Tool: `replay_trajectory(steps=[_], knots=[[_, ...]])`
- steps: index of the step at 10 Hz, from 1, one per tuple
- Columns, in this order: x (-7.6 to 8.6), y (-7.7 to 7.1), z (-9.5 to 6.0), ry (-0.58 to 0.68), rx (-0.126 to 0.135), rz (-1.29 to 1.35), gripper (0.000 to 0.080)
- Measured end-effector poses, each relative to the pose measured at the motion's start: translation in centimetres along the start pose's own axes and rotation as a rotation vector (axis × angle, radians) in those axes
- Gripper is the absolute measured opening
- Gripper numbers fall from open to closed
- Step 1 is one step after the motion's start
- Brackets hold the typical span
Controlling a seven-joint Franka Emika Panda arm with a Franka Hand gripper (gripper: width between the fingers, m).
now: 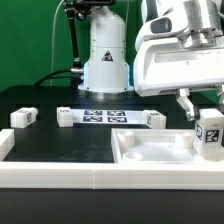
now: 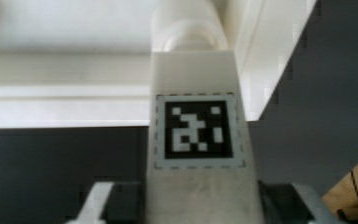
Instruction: Assemble one leg
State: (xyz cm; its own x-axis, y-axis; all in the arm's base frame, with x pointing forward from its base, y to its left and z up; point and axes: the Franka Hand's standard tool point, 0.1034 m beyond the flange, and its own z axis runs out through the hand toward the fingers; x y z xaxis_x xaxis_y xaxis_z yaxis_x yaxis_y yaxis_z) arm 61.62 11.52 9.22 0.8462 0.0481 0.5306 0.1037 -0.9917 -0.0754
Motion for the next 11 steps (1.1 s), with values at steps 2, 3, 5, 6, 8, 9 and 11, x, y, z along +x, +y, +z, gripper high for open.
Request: replay_trajectory(steps=[2, 3, 5, 6, 8, 9, 11], knots=[[-0.2, -0.01, -0.06, 0.015, -0.003, -0.002, 0.029], [-0.21, -0.01, -0.06, 0.015, -0.003, -0.003, 0.029], [-0.23, -0.02, -0.06, 0.014, -0.003, -0.003, 0.0447], [-0.23, -0.02, -0.06, 0.014, -0.003, -0.003, 0.0573], [-0.23, -0.02, -0.06, 0.014, -0.003, -0.003, 0.0633], [-0.23, -0.02, -0.06, 0.014, -0.003, -0.003, 0.0645], [-0.23, -0.02, -0.05, 0.014, -0.003, -0.003, 0.0649]])
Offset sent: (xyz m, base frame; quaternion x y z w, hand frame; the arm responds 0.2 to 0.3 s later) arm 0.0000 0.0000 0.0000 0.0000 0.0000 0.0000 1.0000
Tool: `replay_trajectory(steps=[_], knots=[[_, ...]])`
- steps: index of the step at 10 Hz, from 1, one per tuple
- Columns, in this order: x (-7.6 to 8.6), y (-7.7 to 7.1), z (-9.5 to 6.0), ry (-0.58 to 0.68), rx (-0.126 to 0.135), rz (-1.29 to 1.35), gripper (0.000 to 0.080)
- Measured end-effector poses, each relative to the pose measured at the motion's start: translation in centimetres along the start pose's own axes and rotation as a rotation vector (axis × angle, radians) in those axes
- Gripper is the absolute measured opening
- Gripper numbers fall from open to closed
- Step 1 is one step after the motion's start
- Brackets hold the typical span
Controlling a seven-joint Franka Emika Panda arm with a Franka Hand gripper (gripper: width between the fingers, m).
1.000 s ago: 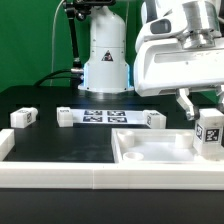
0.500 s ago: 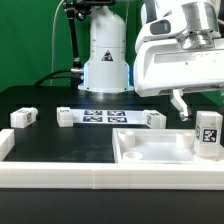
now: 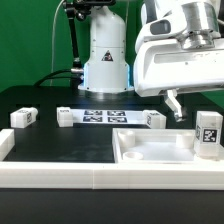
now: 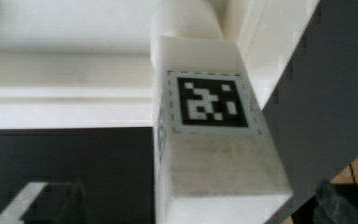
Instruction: Assemble one leg
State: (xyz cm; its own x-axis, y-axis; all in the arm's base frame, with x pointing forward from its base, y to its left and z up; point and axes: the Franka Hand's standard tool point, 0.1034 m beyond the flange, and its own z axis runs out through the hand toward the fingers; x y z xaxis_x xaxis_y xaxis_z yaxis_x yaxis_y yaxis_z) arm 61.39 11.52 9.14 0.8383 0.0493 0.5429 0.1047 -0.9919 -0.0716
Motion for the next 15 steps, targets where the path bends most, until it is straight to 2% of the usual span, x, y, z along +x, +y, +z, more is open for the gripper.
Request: replay_trajectory(steps=[3, 5, 6, 8, 13, 14, 15], knots=[[0.0, 0.0, 0.0, -0.001, 0.0, 0.0, 0.0649], [-0.5, -0.3, 0.4, -0.052, 0.006, 0.017, 0.0649], [-1.0, -0.5, 0.8, -0.145, 0.018, 0.024, 0.0649], [-0.3, 0.4, 1.2, -0.278, 0.031, 0.022, 0.0649], [-0.2, -0.6, 1.0, -0.647, 0.095, 0.038, 0.0649], [0.6, -0.5, 1.5, -0.635, 0.097, 0.036, 0.0649], [0.6, -0.5, 1.6, -0.624, 0.095, 0.037, 0.0649]])
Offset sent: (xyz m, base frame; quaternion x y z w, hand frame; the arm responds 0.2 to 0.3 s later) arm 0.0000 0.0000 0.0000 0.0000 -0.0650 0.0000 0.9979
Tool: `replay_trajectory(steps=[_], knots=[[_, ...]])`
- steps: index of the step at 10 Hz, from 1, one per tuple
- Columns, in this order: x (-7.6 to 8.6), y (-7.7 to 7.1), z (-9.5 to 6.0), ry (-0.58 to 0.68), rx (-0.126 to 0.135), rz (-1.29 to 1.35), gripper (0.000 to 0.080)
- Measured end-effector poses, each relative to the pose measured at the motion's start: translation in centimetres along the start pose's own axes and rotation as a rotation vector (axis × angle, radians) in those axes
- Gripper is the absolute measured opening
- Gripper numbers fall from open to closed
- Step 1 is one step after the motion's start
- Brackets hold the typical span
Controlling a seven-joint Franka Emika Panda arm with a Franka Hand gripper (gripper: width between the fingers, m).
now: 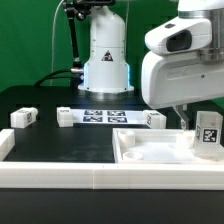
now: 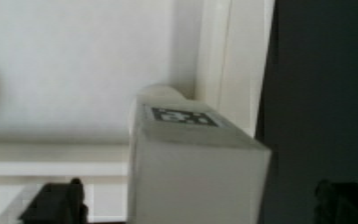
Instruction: Assemble one leg
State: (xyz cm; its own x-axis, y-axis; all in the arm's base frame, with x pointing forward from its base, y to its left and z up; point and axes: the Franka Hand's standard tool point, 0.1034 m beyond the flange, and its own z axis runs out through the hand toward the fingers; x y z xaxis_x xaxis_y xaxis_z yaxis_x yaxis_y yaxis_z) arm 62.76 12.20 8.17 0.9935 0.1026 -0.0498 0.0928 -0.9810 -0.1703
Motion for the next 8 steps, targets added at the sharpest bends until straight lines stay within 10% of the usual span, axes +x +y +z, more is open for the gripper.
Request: replay_trajectory(steps=[3, 5, 8], knots=[[-0.05, 0.01, 0.04, -0.001, 0.0, 0.0, 0.0556], [0.0, 0.39, -0.01, 0.0, -0.004, 0.004, 0.0303], [0.02, 0.51, -0.04, 0.001, -0.004, 0.033, 0.0303]])
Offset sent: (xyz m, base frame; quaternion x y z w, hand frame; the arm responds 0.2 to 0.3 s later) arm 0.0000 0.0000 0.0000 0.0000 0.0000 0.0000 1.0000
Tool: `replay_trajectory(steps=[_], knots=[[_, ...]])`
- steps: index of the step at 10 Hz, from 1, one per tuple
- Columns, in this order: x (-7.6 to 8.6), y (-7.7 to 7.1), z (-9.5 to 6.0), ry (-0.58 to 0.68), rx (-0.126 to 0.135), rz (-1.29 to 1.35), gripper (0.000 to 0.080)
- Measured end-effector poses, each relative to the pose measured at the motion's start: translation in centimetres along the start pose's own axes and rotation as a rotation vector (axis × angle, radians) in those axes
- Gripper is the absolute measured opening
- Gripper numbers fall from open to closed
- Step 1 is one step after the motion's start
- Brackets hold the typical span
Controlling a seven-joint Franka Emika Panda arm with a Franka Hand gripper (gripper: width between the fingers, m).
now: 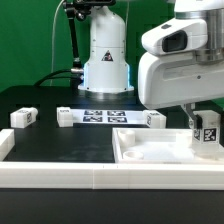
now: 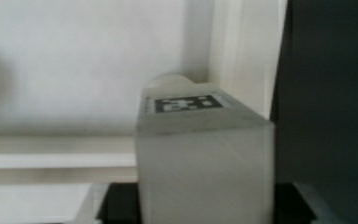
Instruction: Assemble one leg
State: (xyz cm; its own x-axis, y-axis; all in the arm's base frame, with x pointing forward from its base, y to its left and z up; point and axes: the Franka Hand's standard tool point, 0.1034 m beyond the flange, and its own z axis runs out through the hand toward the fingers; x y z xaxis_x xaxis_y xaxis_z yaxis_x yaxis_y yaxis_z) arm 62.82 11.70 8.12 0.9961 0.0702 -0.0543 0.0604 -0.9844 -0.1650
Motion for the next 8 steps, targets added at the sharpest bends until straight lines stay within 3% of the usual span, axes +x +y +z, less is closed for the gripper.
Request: replay_trajectory(steps=[8], knots=[[0.26, 0.31, 0.03, 0.06, -0.023, 0.849, 0.0303]])
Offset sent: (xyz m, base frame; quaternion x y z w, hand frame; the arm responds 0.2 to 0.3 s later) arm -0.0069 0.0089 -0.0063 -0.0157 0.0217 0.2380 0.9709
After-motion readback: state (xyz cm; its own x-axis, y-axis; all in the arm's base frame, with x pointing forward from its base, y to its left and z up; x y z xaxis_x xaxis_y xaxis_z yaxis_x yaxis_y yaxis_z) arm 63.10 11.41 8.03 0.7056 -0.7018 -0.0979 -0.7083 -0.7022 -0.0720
